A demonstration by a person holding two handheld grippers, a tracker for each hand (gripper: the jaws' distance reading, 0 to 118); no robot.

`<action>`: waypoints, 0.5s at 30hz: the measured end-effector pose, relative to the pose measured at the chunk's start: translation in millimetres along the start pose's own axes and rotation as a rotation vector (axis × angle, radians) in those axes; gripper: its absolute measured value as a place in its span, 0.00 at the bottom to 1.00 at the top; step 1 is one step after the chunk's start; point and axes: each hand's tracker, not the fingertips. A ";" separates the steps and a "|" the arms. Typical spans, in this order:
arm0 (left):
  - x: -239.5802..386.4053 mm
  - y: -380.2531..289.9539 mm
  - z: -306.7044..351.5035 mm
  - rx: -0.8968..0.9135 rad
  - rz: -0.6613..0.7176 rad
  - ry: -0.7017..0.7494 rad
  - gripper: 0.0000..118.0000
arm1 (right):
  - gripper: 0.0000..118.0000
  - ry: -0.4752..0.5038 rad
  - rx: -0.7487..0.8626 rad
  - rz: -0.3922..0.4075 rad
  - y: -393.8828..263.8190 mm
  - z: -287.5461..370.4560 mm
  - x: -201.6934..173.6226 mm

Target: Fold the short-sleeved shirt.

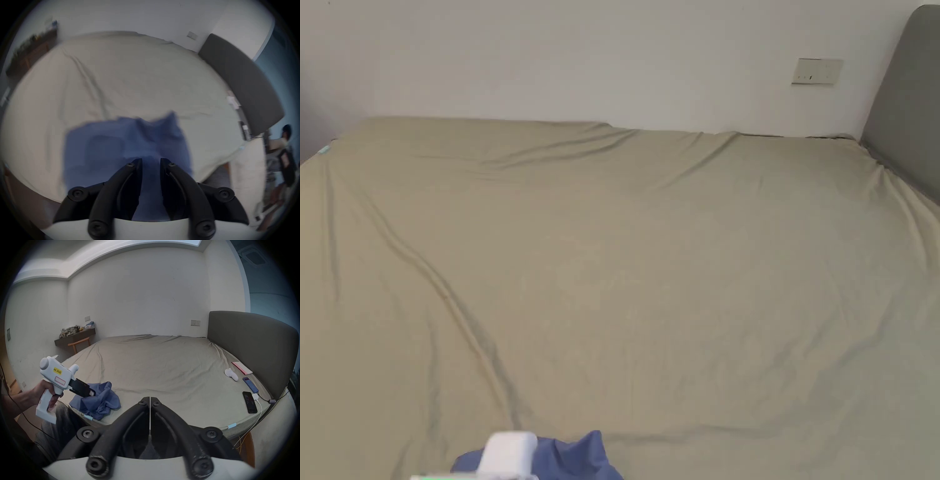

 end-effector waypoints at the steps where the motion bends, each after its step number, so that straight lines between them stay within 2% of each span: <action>1: 10.5 -6.6 0.4 0.022 0.006 -0.075 0.21 | 0.01 -0.002 -0.003 0.009 -1.8 1.4 -0.9; 4: 26.8 -16.8 -27.0 -0.065 -0.116 -0.065 0.21 | 0.01 0.017 -0.033 0.004 -6.5 1.1 0.8; 6: 23.0 -20.7 -65.1 -0.103 -0.104 -0.030 0.21 | 0.01 0.009 -0.058 0.014 -8.5 -0.5 0.3; 7: 21.1 -21.0 -82.8 -0.140 -0.098 0.039 0.19 | 0.01 -0.005 -0.076 0.028 -8.3 -1.5 -1.0; 9: 20.1 -17.2 -79.1 -0.061 -0.081 0.008 0.15 | 0.01 -0.012 -0.090 0.056 -6.2 -1.5 -5.0; 13: 11.4 -2.7 -60.2 -0.125 -0.072 -0.087 0.16 | 0.01 0.071 -0.088 0.056 3.8 -14.0 -16.8; 14: 2.9 1.2 -43.4 -0.107 -0.044 -0.165 0.21 | 0.01 0.095 -0.103 0.071 8.2 -22.9 -22.7; 15: -9.0 3.7 -25.2 -0.053 -0.002 -0.244 0.45 | 0.01 0.100 -0.111 0.091 12.2 -30.8 -28.8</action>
